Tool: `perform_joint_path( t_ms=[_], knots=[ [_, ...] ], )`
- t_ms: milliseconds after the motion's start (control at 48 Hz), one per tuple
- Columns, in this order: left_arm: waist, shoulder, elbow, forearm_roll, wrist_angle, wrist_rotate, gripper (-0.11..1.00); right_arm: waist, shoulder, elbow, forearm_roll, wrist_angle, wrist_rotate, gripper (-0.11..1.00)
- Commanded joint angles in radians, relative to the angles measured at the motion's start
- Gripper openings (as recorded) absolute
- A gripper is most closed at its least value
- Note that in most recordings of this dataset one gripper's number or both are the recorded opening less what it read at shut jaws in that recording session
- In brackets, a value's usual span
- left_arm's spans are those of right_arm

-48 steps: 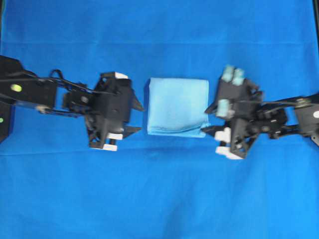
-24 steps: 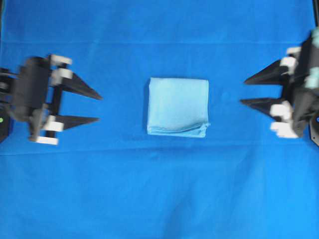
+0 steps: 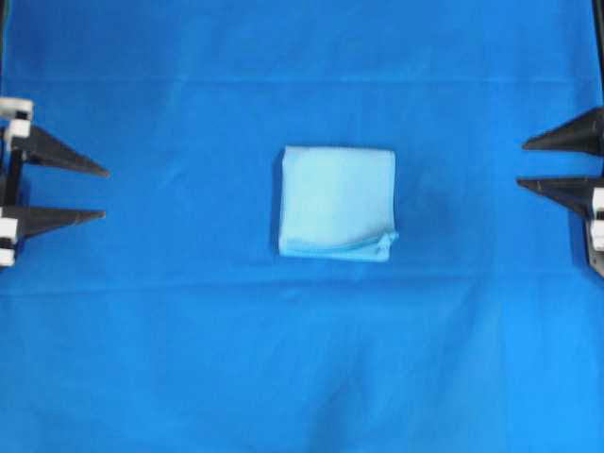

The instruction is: Fold the light blue towel.

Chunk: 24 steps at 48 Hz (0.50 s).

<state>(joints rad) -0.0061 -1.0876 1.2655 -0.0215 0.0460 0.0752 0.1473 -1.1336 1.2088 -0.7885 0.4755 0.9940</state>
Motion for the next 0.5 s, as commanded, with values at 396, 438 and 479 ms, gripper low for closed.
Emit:
perform_joint_path(
  t_ms=[396, 438, 479],
  knots=[
    [0.031, -0.084, 0.071, -0.002, -0.021, -0.028, 0.53, -0.104, 0.011, 0.074, -0.005, -0.141, 0.021, 0.58],
    [0.032, -0.084, 0.072, -0.002, -0.021, -0.028, 0.53, -0.104, 0.011, 0.074, -0.006, -0.143, 0.021, 0.58],
    [0.034, -0.084, 0.072, -0.002, -0.021, -0.029, 0.53, -0.104, 0.009, 0.075, -0.006, -0.141, 0.021, 0.58]
  ],
)
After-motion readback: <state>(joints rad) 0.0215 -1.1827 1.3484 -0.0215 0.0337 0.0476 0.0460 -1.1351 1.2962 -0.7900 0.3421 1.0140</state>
